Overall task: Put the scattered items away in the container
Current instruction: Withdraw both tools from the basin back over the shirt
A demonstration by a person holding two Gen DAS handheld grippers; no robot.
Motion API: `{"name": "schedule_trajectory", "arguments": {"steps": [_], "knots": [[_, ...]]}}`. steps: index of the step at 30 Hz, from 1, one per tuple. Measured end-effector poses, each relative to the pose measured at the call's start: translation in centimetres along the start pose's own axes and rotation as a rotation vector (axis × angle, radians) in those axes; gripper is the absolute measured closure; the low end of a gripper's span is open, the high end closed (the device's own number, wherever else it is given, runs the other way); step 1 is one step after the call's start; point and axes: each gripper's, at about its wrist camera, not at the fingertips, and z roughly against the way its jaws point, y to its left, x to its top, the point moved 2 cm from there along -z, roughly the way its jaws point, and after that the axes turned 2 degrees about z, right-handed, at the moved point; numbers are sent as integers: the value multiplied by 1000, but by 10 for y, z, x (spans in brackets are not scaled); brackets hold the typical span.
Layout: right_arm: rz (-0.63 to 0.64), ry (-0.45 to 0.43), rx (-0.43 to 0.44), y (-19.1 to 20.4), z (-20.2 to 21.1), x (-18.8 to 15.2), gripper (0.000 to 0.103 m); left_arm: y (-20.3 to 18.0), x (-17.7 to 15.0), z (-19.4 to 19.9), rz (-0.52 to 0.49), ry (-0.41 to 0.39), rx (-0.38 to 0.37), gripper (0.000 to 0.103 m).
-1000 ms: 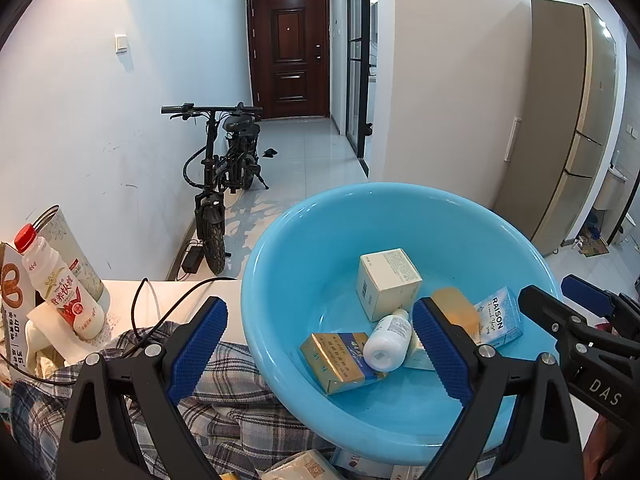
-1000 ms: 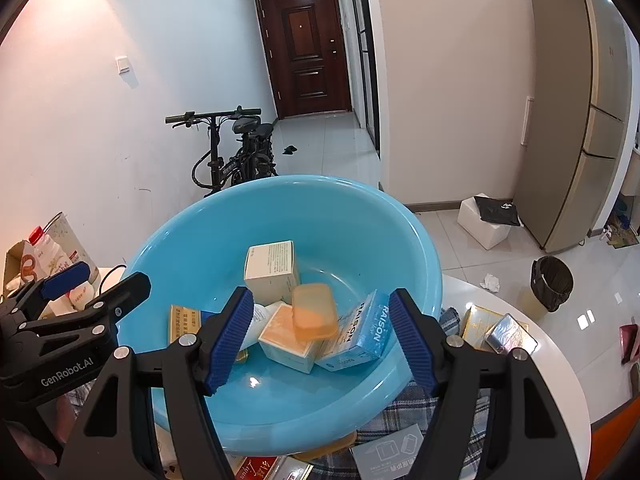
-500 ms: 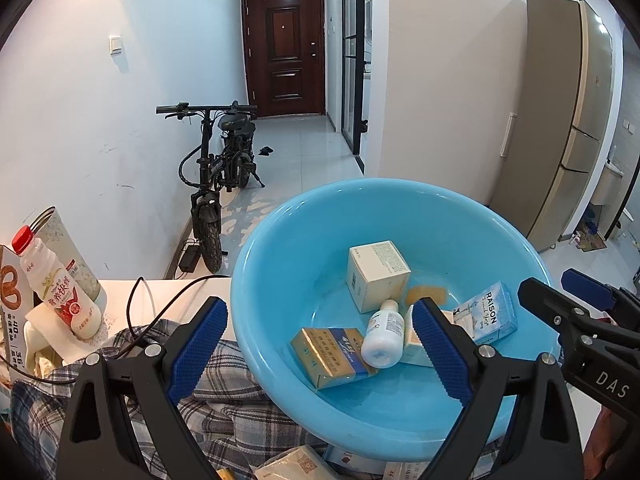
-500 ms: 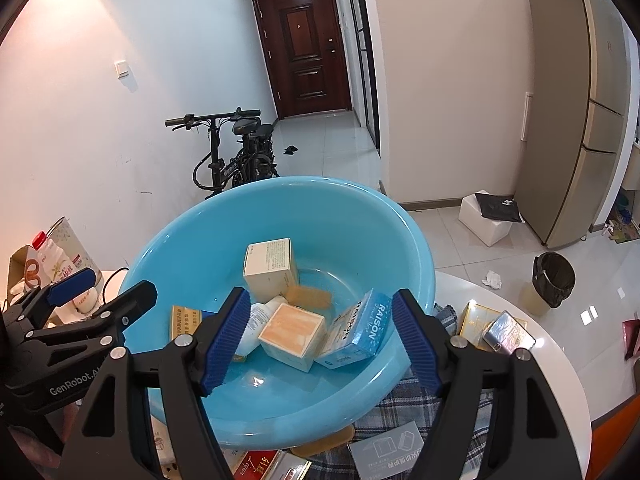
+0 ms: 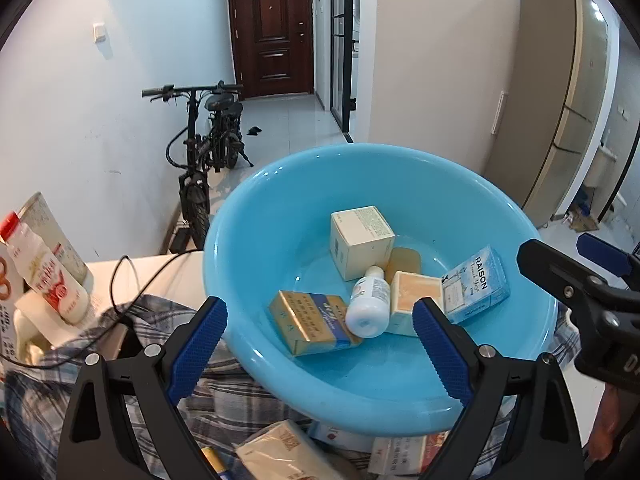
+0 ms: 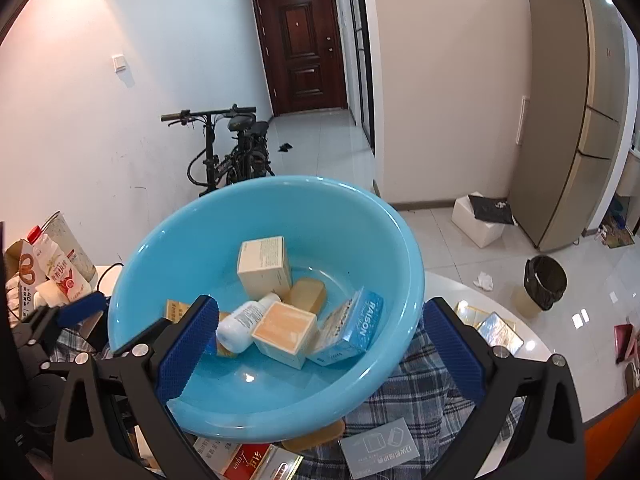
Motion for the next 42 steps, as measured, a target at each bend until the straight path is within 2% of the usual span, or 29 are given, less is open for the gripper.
{"name": "schedule_trajectory", "arguments": {"steps": [2,6,10,13,17,26,42], "knots": [[-2,3,-7,-2,2,0,1,3,2,7,-3,-11,15,7],[-3,-5,-18,-4,14,1,1,5,4,19,-1,-6,-3,7],[-23,-9,-12,-8,28,-1,1,2,1,32,-43,-15,11,7],[-56,-17,3,-10,40,-3,1,-2,-5,47,-65,-29,21,7],[-81,-23,50,-8,57,-7,1,-4,-16,71,-76,-45,-5,7],[-27,-36,70,15,92,-26,1,-6,-45,110,-107,-48,-16,7],[56,-46,100,43,139,-78,1,19,-106,165,-14,-91,-26,7]]}}
